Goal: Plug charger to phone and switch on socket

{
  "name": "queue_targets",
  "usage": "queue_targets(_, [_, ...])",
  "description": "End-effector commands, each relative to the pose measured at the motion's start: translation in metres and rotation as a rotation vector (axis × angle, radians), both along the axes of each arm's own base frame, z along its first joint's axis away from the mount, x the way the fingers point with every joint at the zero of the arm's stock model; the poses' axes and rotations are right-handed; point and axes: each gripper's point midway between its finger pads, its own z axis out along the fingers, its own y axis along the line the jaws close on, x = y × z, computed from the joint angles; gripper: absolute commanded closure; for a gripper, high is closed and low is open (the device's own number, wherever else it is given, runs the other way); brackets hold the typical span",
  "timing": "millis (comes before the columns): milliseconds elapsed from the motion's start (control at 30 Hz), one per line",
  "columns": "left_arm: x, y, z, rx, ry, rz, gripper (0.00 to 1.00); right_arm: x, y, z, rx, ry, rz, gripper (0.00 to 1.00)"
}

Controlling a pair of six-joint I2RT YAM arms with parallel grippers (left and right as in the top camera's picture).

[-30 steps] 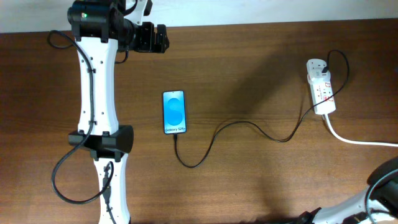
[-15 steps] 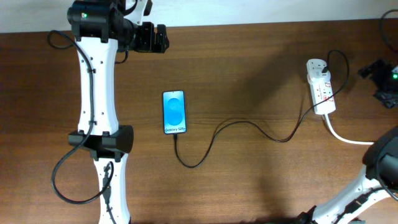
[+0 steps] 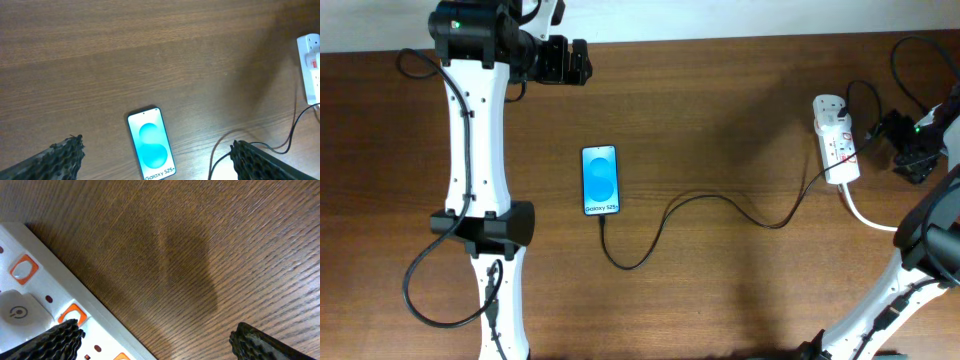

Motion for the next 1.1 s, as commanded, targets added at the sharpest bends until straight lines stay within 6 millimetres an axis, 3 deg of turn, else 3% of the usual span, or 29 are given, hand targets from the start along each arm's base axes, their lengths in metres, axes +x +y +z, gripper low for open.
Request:
queue_targets(0, [-0.001,0.001,0.006,-0.005,-0.017,-0.014,0.01,0.012,0.01,-0.004,-0.01,-0.003,0.038,0.0])
queue_targets(267, [-0.001,0.001,0.006,-0.004,-0.017,-0.013,0.01,0.018,0.014,-0.006,-0.026,-0.017,0.075,0.01])
queue_targets(533, [-0.001,0.001,0.006,-0.004,-0.017,-0.014,0.01,0.017,0.018,-0.023,-0.008,0.009,0.079,0.0])
queue_targets(800, [-0.001,0.001,0.006,-0.004,-0.017,-0.013,0.01,0.024,0.033,-0.028,-0.005,0.015,0.114,0.01])
queue_targets(1067, [-0.001,0.0,0.006,-0.004,-0.017,-0.014,0.01,0.015,0.04,-0.031,0.021,0.055,0.117,0.01])
